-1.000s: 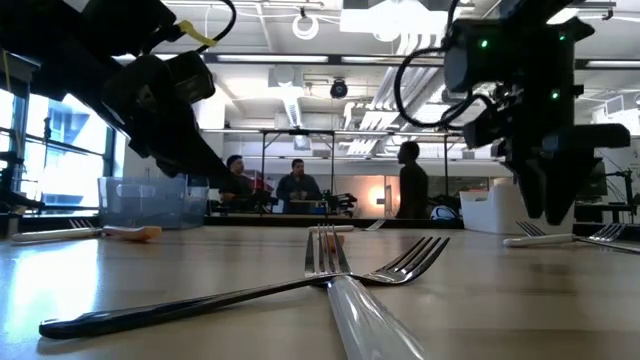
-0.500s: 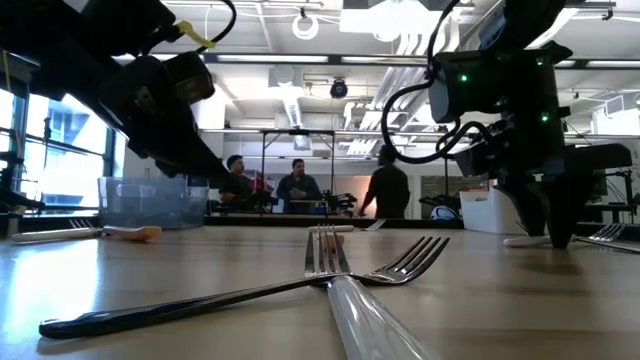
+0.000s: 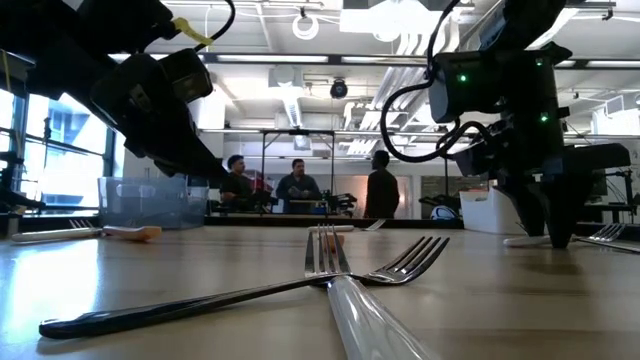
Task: Sort silverware by color (type)
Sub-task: Put the middle right white fork into the transparent bin
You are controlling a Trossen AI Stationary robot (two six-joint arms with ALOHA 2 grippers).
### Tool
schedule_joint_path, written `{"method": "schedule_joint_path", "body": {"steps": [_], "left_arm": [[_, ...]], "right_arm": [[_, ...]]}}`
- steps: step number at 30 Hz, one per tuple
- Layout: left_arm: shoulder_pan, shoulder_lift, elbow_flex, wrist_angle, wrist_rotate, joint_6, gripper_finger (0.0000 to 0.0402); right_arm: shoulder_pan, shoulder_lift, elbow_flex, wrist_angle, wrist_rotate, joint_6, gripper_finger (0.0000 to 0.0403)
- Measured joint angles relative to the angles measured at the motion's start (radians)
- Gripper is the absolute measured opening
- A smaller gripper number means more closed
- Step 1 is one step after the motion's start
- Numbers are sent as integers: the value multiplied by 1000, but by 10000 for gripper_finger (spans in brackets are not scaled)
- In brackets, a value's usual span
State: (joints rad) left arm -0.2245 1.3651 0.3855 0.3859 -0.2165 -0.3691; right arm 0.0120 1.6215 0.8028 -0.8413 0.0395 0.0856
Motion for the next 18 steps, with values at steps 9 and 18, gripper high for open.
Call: {"method": "schedule_joint_path", "body": {"steps": [9, 18], "left_arm": [[0, 0, 0, 0, -3, 5, 3], [0, 0, 0, 0, -3, 8, 3]], "right_arm": [[-6, 1, -1, 9, -54, 0, 79], [27, 4, 33, -25, -26, -12, 47]]}}
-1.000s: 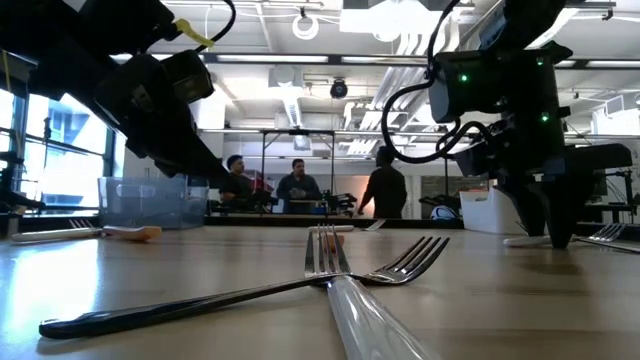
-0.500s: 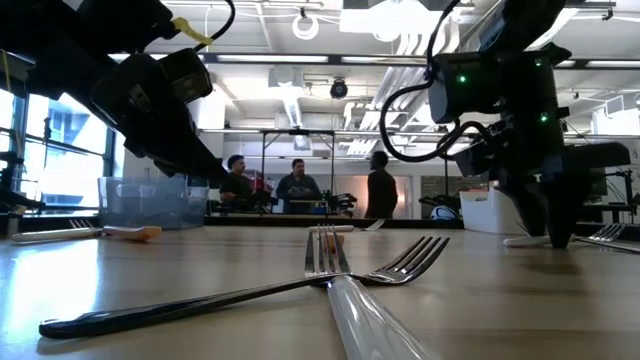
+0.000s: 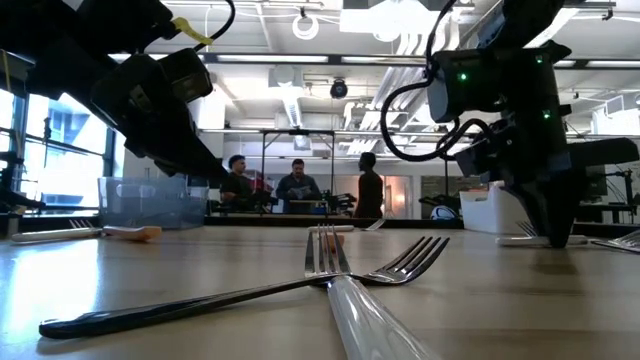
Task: Sort silverware by color (type)
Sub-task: Put the middle right white fork into the transparent bin
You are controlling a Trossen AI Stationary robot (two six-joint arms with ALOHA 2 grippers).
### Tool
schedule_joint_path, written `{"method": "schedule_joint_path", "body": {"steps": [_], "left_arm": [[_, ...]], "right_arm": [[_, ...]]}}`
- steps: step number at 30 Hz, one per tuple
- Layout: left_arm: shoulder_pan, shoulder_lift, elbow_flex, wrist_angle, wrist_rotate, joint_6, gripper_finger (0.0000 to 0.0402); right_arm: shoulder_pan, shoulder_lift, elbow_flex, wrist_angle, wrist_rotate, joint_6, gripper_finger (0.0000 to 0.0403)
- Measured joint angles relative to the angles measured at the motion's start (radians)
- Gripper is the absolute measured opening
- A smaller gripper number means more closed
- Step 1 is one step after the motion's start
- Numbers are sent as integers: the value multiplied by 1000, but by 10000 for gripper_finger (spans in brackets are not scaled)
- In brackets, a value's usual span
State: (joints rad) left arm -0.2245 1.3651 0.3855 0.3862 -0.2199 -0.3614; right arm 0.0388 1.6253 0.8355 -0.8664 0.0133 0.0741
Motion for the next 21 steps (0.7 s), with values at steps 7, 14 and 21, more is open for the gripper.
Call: {"method": "schedule_joint_path", "body": {"steps": [7, 14, 21], "left_arm": [[0, 0, 0, 0, 0, 6, 3], [0, 0, 0, 0, 0, 6, 3], [0, 0, 0, 0, 0, 22, 3]], "right_arm": [[31, -26, 72, -72, 16, 37, 55], [95, -27, 203, -203, 46, 67, 49], [209, -29, 346, -285, 46, 144, 52]]}}
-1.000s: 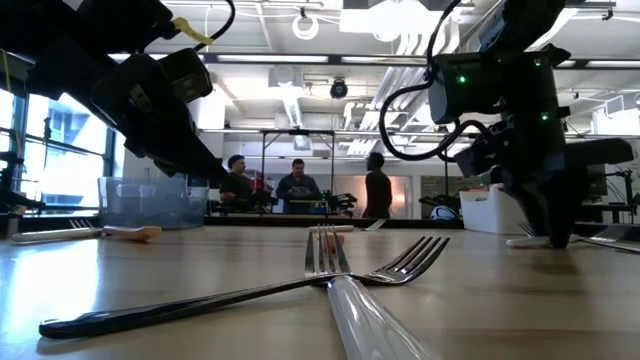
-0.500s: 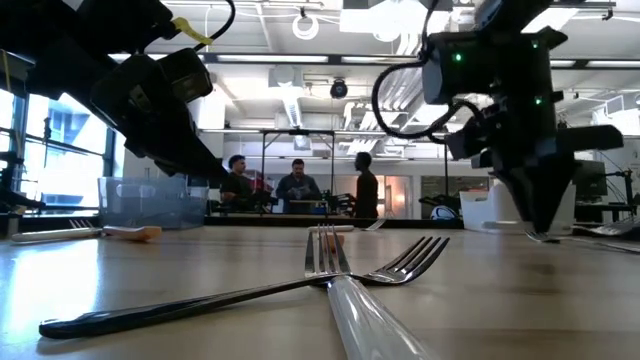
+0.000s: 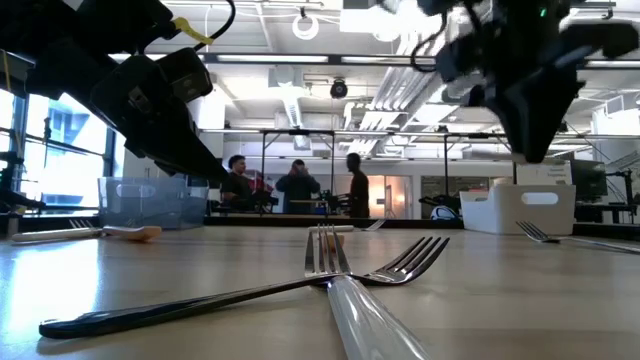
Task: Sort silverware by color (type)
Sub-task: Put the middle right white fork into the transparent bin
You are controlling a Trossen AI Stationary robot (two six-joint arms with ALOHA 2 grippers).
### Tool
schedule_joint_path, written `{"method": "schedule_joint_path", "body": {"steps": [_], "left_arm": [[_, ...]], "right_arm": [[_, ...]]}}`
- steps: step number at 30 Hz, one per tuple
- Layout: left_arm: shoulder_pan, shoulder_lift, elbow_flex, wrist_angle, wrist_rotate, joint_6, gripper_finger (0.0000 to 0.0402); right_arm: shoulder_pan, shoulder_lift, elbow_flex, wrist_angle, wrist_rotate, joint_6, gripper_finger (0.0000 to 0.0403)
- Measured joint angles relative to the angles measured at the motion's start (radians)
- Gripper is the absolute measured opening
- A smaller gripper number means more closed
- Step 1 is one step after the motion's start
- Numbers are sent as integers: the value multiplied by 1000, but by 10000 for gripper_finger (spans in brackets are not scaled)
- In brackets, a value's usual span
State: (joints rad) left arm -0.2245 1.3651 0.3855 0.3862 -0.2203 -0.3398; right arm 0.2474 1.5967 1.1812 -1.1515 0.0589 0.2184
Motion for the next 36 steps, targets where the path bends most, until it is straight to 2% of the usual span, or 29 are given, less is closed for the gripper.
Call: {"method": "schedule_joint_path", "body": {"steps": [12, 17, 21, 27, 36], "left_arm": [[2, 0, 0, 0, 0, 36, 3], [2, 0, 0, 0, -7, 38, 3], [2, 0, 0, 0, -8, 40, 3], [2, 0, 0, 0, -11, 55, 3], [-3, 0, 0, -8, -12, 46, 3]], "right_arm": [[351, 0, 134, -164, 10, 24, 52], [480, 25, 141, -169, -13, 103, 53], [566, 82, 142, -169, -93, 139, 53], [662, 206, 222, -296, -135, 24, 53], [685, 377, 379, -401, -138, -271, 53]]}}
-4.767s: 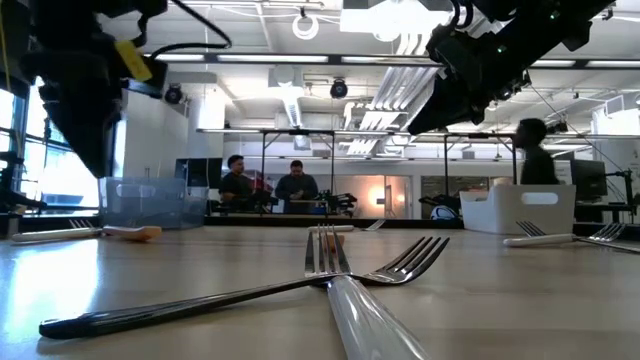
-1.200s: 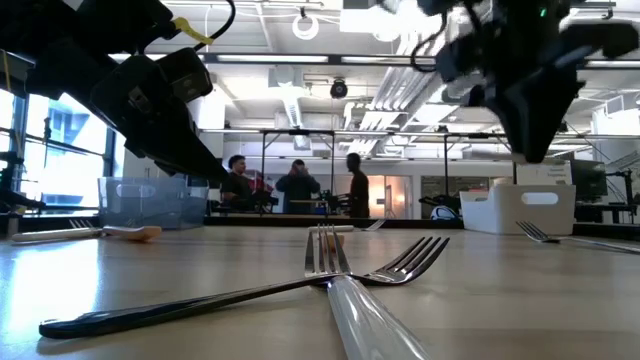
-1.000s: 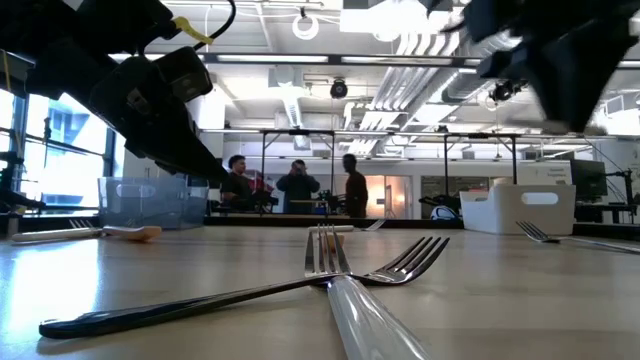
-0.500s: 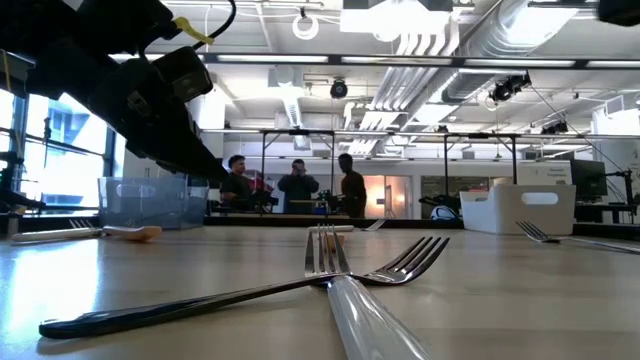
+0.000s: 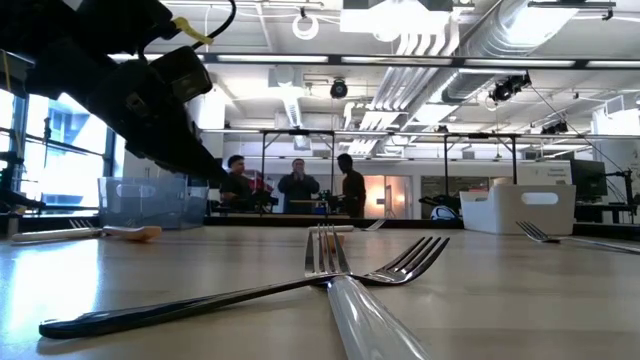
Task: Sort silverware by color (type)
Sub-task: Put the middle right white fork into the transparent bin
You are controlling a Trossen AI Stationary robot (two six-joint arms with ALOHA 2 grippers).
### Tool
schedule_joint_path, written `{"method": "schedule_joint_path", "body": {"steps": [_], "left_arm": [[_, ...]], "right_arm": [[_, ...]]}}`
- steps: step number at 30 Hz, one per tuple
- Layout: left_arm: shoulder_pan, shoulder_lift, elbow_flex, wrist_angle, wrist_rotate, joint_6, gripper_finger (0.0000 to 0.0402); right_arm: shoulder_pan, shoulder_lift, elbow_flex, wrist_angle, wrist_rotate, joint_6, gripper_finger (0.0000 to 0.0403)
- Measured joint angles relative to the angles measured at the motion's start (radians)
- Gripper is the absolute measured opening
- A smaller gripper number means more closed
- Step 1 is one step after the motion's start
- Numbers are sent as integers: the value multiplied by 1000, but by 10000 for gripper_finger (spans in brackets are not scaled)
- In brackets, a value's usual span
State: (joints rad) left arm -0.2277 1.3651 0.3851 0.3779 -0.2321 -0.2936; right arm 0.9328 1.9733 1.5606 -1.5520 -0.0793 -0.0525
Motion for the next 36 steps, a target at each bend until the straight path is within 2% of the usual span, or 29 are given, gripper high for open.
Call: {"method": "schedule_joint_path", "body": {"steps": [9, 36], "left_arm": [[-18, 0, 0, -23, -21, -9, 3], [-31, 0, 0, -23, -22, -12, 3]], "right_arm": [[-3, 42, 52, 22, 19, -42, 53], [-5, 73, 61, 181, 42, 26, 68]]}}
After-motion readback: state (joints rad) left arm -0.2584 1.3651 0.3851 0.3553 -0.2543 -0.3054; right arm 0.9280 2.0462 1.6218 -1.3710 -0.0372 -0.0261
